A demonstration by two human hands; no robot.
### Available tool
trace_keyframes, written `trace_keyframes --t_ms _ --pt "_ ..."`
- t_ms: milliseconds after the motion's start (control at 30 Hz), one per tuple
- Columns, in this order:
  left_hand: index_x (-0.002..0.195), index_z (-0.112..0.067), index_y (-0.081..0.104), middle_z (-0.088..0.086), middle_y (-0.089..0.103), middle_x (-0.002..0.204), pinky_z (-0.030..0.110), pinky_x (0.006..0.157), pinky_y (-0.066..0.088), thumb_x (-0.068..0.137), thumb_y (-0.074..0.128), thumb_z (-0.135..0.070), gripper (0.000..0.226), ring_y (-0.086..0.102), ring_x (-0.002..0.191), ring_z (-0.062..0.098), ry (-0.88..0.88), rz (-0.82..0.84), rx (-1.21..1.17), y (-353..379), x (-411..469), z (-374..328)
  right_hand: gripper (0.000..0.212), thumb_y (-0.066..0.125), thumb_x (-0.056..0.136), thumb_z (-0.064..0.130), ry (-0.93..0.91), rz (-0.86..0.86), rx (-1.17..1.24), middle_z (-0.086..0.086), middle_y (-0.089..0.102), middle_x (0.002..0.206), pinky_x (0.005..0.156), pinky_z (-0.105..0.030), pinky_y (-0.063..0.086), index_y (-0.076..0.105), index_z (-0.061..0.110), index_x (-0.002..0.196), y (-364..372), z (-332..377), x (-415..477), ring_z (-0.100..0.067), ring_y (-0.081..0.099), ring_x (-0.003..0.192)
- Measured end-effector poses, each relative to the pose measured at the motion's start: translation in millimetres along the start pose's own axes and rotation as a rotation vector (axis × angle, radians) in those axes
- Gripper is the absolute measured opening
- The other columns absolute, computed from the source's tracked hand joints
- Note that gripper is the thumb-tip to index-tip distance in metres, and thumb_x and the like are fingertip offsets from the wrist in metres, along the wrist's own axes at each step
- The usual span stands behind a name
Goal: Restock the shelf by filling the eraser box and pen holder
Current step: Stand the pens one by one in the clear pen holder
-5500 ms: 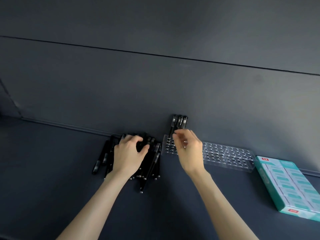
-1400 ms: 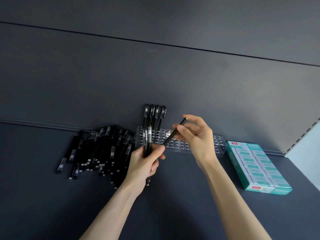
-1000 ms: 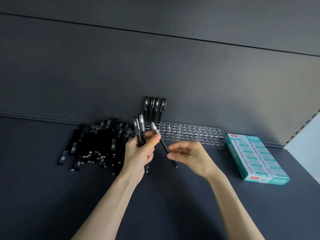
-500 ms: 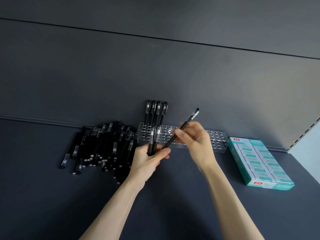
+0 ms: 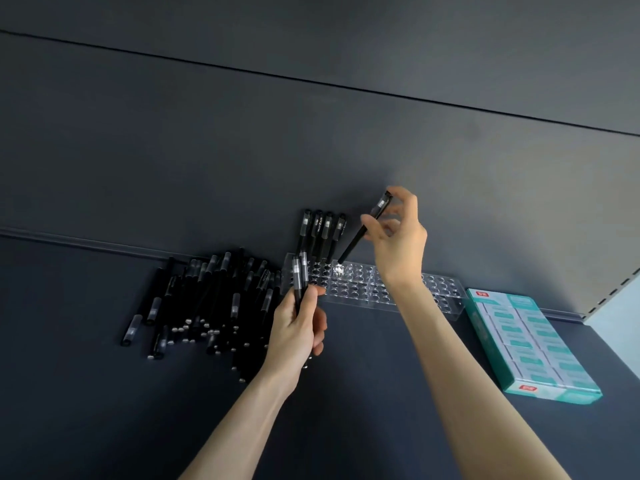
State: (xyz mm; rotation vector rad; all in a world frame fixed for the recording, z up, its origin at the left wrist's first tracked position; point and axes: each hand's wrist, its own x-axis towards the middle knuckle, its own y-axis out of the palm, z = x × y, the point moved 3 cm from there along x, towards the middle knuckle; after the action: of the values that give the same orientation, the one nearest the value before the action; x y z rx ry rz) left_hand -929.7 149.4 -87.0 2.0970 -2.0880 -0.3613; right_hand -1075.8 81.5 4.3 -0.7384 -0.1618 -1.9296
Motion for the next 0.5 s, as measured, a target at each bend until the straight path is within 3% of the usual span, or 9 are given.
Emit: trace_keyframes --t_ms 133,233,333,500 --pt "0.102 -0.015 0.058 -0.002 0.045 0.056 0.022 0.04 0.026 0.097 0.046 -0.034 0.023 0.03 0.042 0.008 -0.003 -0.006 -0.038 -1.1 2.3 0.5 0.045 0.068 0.082 0.001 -0.057 0.002 -0.056 0.012 0.047 0.082 0.068 -0.042 0.057 0.05 0.017 0.12 7.0 -9.2 4.7 -0.005 0.048 0.071" --pt "0.102 -0.014 0.058 -0.002 0.045 0.056 0.023 0.041 0.024 0.097 0.047 -0.034 0.023 0.029 0.042 0.008 -0.004 -0.009 -0.05 -0.8 2.6 0.5 0.044 0.068 0.083 0.004 -0.119 0.046 -0.131 0.007 0.051 0.083 0.075 -0.035 0.054 0.052 0.015 0.122 12.1 -14.0 4.5 -0.001 0.05 0.073" --pt "0.102 -0.014 0.058 -0.002 0.044 0.057 0.025 0.043 0.019 0.097 0.047 -0.035 0.024 0.026 0.042 0.008 -0.022 0.002 -0.05 0.2 2.6 1.9 0.041 0.066 0.085 0.005 -0.206 0.081 -0.218 0.0 0.055 0.084 0.077 -0.029 0.05 0.055 0.009 0.123 14.6 -15.7 -0.1 -0.006 0.051 0.07" --pt "0.102 -0.013 0.059 -0.003 0.045 0.056 0.025 0.042 0.016 0.098 0.047 -0.033 0.024 0.025 0.039 0.007 -0.039 0.02 -0.053 1.7 2.7 1.9 0.034 0.064 0.087 0.006 -0.187 0.095 -0.284 0.003 0.057 0.077 0.072 -0.038 0.05 0.052 0.007 0.119 13.7 -19.9 -8.9 -0.022 0.058 0.07"
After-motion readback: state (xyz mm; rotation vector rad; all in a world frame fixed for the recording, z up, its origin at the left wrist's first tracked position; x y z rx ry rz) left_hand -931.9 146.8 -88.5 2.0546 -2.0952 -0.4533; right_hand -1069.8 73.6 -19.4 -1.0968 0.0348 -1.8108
